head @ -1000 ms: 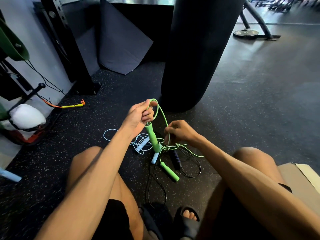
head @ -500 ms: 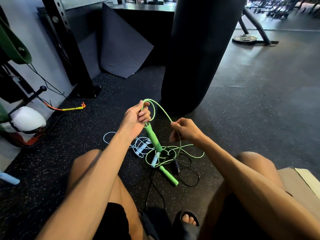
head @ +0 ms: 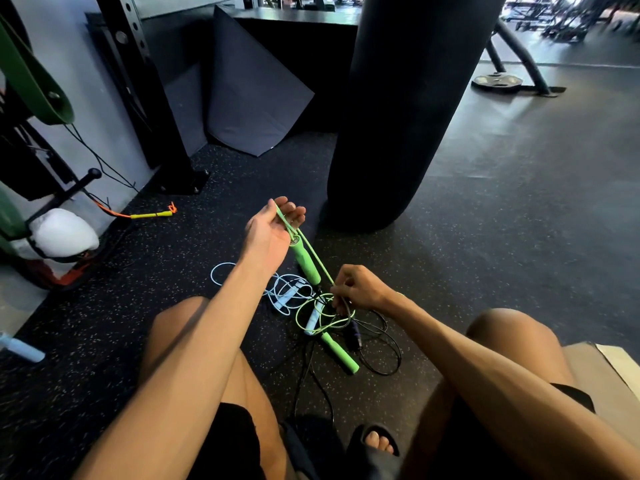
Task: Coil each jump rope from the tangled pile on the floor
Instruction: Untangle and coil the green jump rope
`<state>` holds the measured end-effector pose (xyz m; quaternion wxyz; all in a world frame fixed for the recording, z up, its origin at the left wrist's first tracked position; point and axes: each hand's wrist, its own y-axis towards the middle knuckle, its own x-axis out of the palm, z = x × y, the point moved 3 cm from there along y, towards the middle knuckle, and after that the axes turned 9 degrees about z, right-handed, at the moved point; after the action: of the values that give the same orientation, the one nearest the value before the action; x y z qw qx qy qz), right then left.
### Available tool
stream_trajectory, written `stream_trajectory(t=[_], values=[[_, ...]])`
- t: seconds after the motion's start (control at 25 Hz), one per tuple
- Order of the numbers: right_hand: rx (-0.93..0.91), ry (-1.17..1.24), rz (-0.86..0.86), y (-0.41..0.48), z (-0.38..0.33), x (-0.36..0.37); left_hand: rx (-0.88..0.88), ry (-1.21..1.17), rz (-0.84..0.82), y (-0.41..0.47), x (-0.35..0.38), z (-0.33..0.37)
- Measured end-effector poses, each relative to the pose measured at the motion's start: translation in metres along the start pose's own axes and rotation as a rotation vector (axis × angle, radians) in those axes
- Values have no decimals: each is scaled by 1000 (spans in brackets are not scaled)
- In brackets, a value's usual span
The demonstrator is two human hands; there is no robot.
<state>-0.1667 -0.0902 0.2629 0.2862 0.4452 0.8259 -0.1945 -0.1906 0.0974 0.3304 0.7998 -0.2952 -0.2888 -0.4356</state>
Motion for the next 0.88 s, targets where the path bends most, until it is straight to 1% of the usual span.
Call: stream_trajectory(t=[0.12,0.2,0.28,0.44,0.56,0.6,0.64,0.72,0.8,0.88], values=[[-185,-146,77,-1,-17,-1,177,227,-4,3,-2,0],[-289,-128,122,-5,-29,-4,306,447,-29,3,-3,-5],[-379,-83,164,-8,-40,-10,400,647,-55,4,-3,-11],[-580,-131,260,-11,-55,-25,467,897,-159,3,0,-20],[-610,-185,340,-11,-57,-36,498,1129,-197,-4,4,-21],[-614,-198,371,-10,-58,-40,489,1193,-222,-7,6,-22],[-615,-202,403,-9,-59,-45,436,1214,-267,-11,7,-24],[-604,-177,469,-8,-61,-56,263,1179,-369,-17,10,-29],[-573,-125,518,-7,-60,-64,112,1141,-419,-21,12,-33],[-541,-85,544,-4,-57,-67,-28,1030,-451,-24,13,-35]])
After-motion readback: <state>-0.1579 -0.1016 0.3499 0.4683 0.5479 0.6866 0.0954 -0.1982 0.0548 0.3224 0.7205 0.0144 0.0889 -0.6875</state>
